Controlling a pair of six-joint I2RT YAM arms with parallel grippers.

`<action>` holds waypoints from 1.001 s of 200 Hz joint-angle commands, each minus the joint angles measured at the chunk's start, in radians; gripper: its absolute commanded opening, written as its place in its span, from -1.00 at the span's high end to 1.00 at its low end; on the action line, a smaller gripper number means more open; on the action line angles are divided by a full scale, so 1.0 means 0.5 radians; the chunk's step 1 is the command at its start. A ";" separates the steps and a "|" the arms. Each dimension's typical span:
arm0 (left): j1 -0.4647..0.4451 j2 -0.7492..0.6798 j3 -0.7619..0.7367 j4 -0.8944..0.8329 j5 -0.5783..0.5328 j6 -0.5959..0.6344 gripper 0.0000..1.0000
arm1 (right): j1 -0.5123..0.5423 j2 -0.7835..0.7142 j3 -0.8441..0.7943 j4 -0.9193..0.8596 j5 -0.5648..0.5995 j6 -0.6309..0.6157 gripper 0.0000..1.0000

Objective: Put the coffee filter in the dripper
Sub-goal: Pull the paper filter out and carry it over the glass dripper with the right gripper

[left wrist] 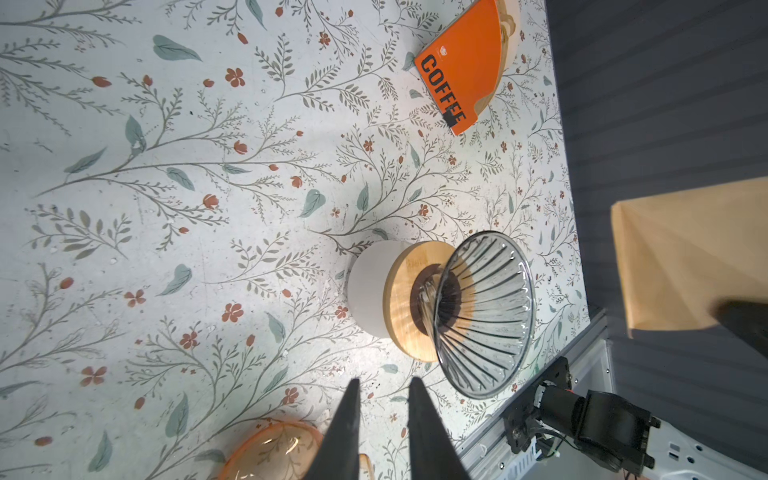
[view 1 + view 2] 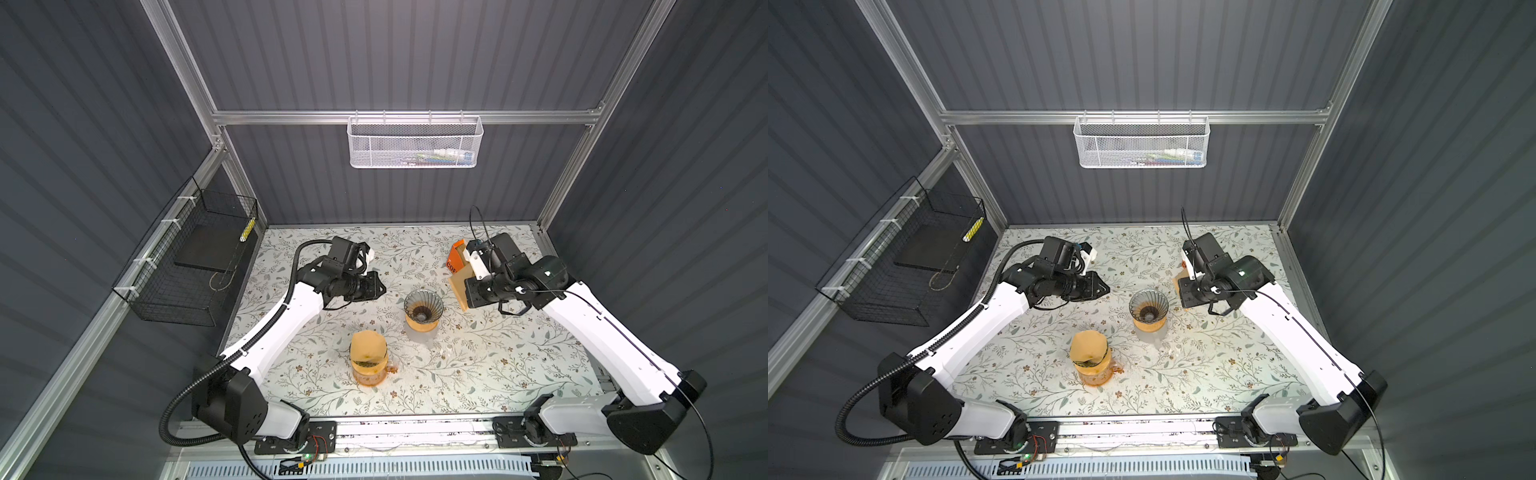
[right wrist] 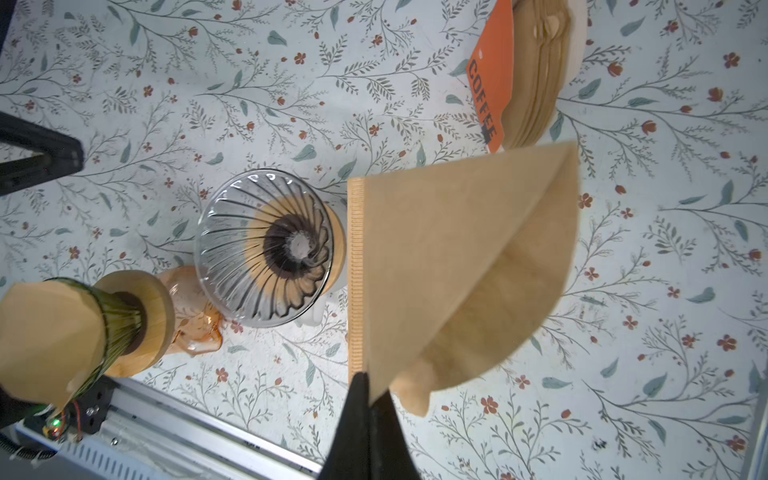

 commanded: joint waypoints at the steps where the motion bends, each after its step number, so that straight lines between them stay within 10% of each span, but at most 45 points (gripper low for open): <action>1: 0.007 -0.055 -0.033 -0.054 -0.077 0.049 0.55 | 0.085 0.100 0.183 -0.318 -0.040 0.021 1.00; 200: 0.007 -0.255 -0.195 0.014 -0.145 0.035 0.54 | 0.336 0.941 0.824 -0.761 -0.082 -0.069 1.00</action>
